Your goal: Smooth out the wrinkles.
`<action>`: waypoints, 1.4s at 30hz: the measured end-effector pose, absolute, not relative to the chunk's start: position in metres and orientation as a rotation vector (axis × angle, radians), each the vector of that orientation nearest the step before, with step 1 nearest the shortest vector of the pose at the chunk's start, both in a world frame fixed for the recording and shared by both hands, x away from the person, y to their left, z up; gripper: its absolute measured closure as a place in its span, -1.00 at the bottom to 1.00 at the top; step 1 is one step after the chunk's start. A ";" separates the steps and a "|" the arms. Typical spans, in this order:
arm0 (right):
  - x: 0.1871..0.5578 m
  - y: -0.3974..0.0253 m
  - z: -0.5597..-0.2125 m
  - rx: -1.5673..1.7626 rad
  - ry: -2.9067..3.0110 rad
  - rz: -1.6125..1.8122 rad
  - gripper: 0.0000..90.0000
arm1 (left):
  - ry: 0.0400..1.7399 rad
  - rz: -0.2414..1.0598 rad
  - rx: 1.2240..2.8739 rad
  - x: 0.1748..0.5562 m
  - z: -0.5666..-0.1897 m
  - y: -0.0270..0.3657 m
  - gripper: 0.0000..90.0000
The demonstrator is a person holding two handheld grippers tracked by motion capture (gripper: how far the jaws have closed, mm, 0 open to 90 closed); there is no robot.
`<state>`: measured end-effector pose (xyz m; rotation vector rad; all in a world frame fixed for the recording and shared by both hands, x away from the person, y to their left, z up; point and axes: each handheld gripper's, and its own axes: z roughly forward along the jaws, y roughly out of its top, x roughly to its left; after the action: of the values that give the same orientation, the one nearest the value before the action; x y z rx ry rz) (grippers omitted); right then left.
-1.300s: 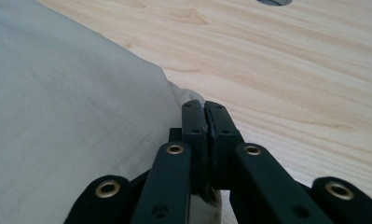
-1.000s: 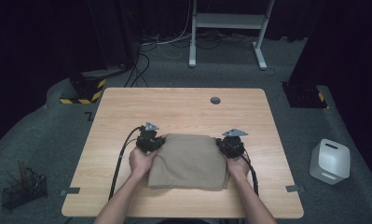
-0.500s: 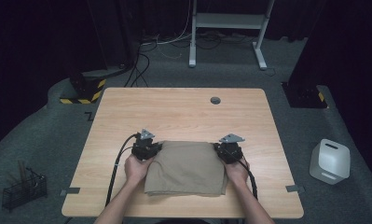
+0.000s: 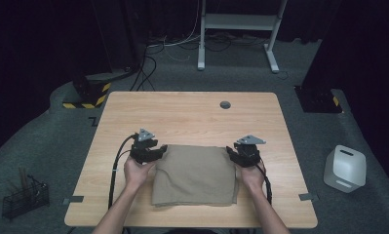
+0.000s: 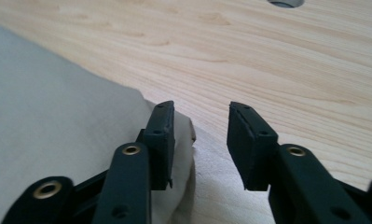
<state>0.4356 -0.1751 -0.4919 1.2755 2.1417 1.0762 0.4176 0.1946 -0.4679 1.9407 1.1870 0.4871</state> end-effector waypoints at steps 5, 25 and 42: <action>0.425 -0.177 -0.482 1.244 2.148 1.139 0.25 | 1.104 0.448 1.936 0.403 -0.460 0.181 -0.03; 0.397 -0.174 -0.517 1.221 2.245 1.102 0.22 | 1.171 0.436 1.955 0.381 -0.494 0.186 -0.15; 0.372 -0.173 -0.520 1.167 2.270 1.158 0.17 | 1.173 0.388 1.954 0.367 -0.514 0.184 -0.23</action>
<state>0.3720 -0.1727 -0.5195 1.1672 2.2703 1.1577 0.3672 0.1835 -0.5143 1.9536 1.1729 0.3876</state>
